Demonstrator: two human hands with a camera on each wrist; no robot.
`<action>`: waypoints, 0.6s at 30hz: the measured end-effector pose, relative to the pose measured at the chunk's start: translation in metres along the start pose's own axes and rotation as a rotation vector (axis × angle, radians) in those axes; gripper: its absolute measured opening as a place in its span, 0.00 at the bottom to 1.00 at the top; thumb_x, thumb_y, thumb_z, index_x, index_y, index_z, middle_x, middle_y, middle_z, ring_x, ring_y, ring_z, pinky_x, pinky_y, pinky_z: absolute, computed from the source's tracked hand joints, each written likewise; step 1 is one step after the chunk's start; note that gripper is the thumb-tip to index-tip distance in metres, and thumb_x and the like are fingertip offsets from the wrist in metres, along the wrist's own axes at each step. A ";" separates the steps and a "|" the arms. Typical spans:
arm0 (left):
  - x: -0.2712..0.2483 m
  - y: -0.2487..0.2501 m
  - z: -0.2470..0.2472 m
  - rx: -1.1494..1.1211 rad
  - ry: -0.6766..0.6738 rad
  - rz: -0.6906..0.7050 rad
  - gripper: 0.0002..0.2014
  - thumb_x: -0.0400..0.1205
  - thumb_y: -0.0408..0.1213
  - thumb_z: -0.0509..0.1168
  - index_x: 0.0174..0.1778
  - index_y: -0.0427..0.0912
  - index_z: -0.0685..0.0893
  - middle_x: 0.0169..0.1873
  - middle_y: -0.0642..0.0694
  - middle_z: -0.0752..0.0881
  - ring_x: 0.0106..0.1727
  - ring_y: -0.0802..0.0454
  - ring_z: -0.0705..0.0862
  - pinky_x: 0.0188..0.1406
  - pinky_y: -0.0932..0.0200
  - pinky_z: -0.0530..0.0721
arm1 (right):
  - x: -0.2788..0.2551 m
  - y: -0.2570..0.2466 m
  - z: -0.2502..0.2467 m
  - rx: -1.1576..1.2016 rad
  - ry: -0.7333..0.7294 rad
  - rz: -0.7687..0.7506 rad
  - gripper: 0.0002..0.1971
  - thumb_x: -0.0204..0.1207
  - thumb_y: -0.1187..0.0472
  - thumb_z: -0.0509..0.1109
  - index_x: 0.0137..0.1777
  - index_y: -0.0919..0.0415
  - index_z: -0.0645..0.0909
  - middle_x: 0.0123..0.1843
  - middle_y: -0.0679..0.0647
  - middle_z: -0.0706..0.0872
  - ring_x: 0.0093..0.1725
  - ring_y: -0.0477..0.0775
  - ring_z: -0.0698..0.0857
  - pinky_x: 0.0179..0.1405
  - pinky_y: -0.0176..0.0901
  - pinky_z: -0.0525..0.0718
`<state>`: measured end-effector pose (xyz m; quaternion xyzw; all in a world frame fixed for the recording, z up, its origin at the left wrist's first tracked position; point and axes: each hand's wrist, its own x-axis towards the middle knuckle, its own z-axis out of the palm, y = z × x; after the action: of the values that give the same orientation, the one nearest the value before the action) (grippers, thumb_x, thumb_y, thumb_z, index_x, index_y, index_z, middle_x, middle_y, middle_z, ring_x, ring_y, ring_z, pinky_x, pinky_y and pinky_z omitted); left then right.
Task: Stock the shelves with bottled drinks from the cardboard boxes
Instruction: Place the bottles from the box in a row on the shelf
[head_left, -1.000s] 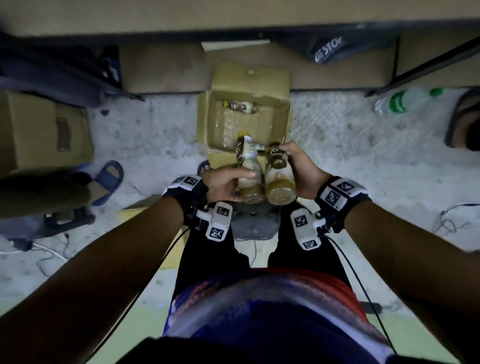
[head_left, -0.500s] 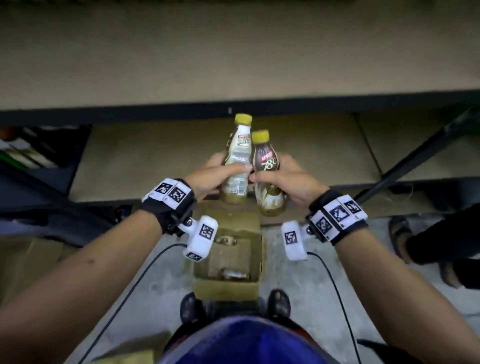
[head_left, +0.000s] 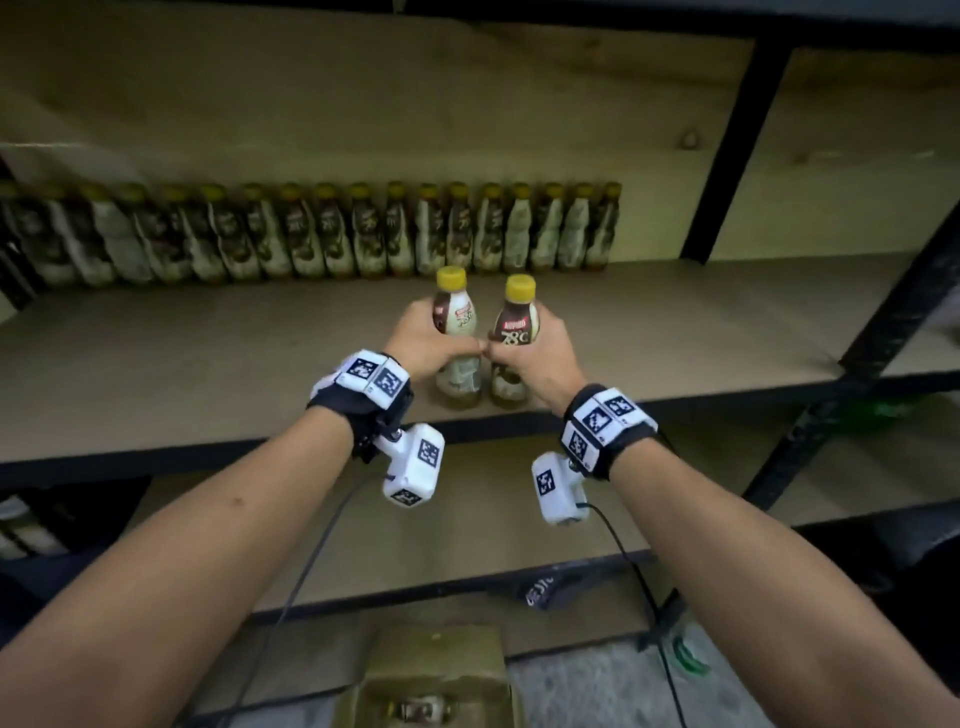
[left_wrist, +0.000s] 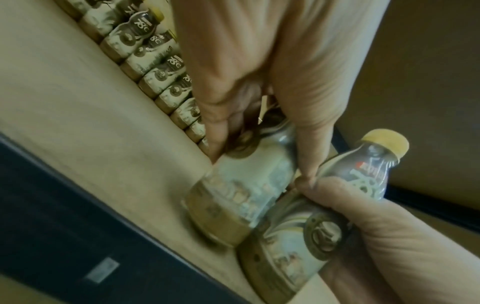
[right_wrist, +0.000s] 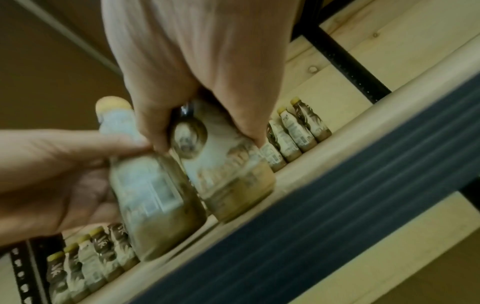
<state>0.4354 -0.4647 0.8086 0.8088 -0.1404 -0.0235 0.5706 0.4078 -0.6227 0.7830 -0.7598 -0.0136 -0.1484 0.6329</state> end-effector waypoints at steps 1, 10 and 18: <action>0.001 -0.002 0.001 0.011 -0.012 0.006 0.16 0.67 0.28 0.80 0.48 0.36 0.84 0.42 0.43 0.88 0.40 0.53 0.86 0.43 0.59 0.85 | 0.003 0.007 0.000 -0.003 0.014 0.002 0.20 0.63 0.74 0.82 0.48 0.60 0.77 0.40 0.53 0.85 0.38 0.45 0.84 0.39 0.37 0.83; 0.036 -0.022 0.012 0.097 -0.213 0.124 0.25 0.61 0.28 0.83 0.48 0.46 0.79 0.40 0.50 0.88 0.44 0.53 0.88 0.52 0.53 0.86 | 0.006 0.016 -0.010 -0.079 0.056 0.014 0.20 0.63 0.75 0.80 0.48 0.58 0.75 0.40 0.53 0.83 0.37 0.47 0.82 0.39 0.40 0.82; 0.070 -0.016 0.036 0.136 -0.367 0.157 0.26 0.59 0.37 0.85 0.45 0.53 0.78 0.43 0.52 0.89 0.47 0.53 0.88 0.56 0.49 0.86 | 0.009 0.017 -0.041 -0.125 0.095 0.076 0.19 0.64 0.73 0.79 0.51 0.60 0.76 0.44 0.55 0.84 0.42 0.50 0.84 0.47 0.47 0.85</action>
<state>0.4989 -0.5111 0.7900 0.8141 -0.3059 -0.1163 0.4796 0.4113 -0.6673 0.7757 -0.7897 0.0547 -0.1608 0.5895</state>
